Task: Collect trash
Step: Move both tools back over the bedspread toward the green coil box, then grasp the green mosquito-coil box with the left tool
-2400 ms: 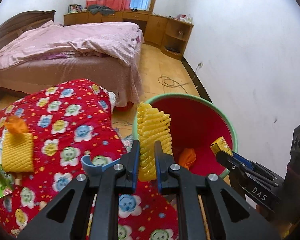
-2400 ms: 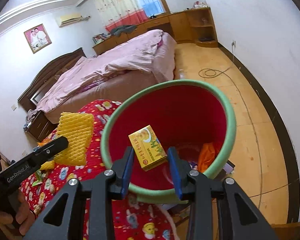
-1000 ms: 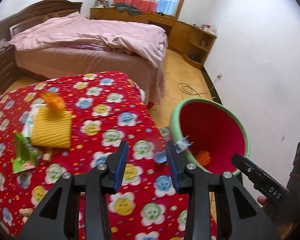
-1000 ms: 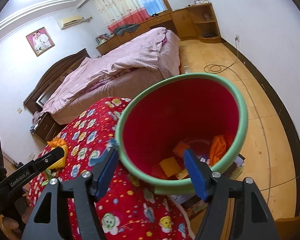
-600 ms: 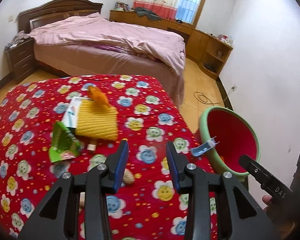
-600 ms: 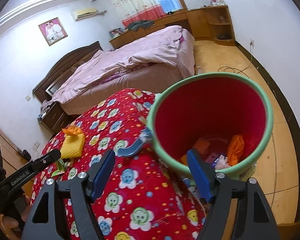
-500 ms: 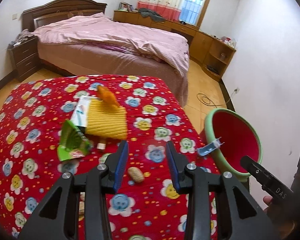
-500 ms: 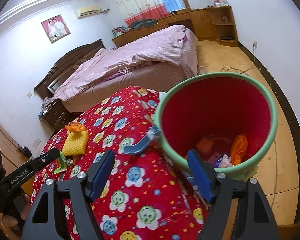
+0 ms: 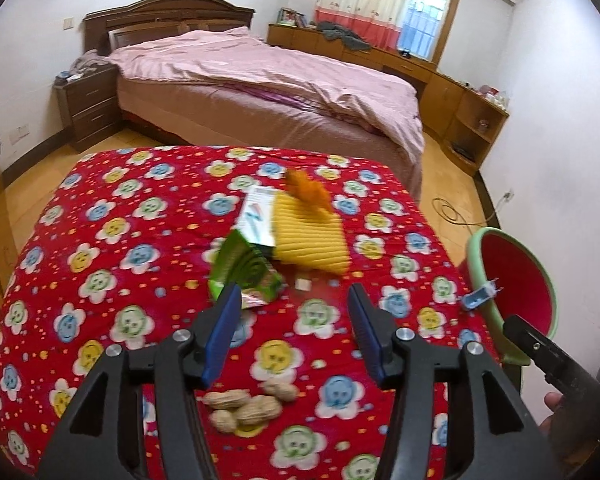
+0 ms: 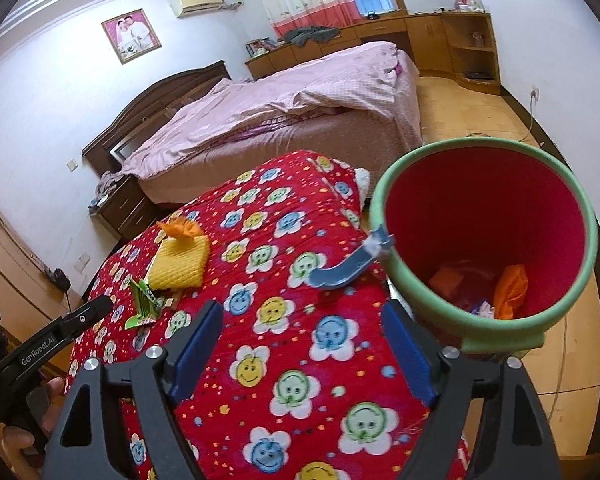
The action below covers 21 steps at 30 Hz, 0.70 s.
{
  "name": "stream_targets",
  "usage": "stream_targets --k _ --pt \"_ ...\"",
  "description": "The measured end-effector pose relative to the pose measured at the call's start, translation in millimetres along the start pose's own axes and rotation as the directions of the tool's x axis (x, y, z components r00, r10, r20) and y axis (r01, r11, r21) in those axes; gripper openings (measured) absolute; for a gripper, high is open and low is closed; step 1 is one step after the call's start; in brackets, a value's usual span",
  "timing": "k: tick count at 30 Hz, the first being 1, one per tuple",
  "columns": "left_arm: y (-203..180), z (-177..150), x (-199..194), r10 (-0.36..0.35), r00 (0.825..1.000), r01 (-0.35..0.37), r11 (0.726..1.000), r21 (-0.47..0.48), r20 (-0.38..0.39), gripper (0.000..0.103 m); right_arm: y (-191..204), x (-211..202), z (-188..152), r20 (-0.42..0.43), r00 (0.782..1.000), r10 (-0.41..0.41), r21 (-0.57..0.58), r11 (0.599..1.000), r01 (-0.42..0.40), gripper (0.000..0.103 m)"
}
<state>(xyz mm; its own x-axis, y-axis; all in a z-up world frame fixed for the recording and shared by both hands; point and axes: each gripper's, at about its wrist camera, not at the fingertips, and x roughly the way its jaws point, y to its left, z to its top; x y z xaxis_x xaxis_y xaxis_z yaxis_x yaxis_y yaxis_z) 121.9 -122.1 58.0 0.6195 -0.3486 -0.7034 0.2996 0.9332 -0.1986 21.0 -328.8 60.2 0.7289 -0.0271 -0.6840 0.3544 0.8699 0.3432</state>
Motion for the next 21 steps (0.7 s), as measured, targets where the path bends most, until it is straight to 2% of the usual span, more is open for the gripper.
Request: stream_targets --k 5,9,17,21 --pt "20 -2 6 0.048 0.999 -0.048 0.999 -0.019 -0.011 0.056 8 9 -4 -0.020 1.000 0.002 -0.011 1.000 -0.002 0.087" --pt "31 -4 13 0.070 0.997 -0.070 0.997 -0.023 -0.025 0.069 15 17 -4 -0.034 0.999 -0.001 -0.026 1.000 0.000 0.088" --pt "45 -8 29 0.103 0.994 -0.104 0.994 -0.026 -0.049 0.072 26 34 -1 -0.054 0.999 -0.008 -0.049 0.999 0.005 0.090" --pt "49 -8 41 0.096 0.993 -0.098 0.995 -0.021 -0.072 0.073 30 44 1 -0.062 0.998 -0.010 -0.057 0.998 0.007 0.095"
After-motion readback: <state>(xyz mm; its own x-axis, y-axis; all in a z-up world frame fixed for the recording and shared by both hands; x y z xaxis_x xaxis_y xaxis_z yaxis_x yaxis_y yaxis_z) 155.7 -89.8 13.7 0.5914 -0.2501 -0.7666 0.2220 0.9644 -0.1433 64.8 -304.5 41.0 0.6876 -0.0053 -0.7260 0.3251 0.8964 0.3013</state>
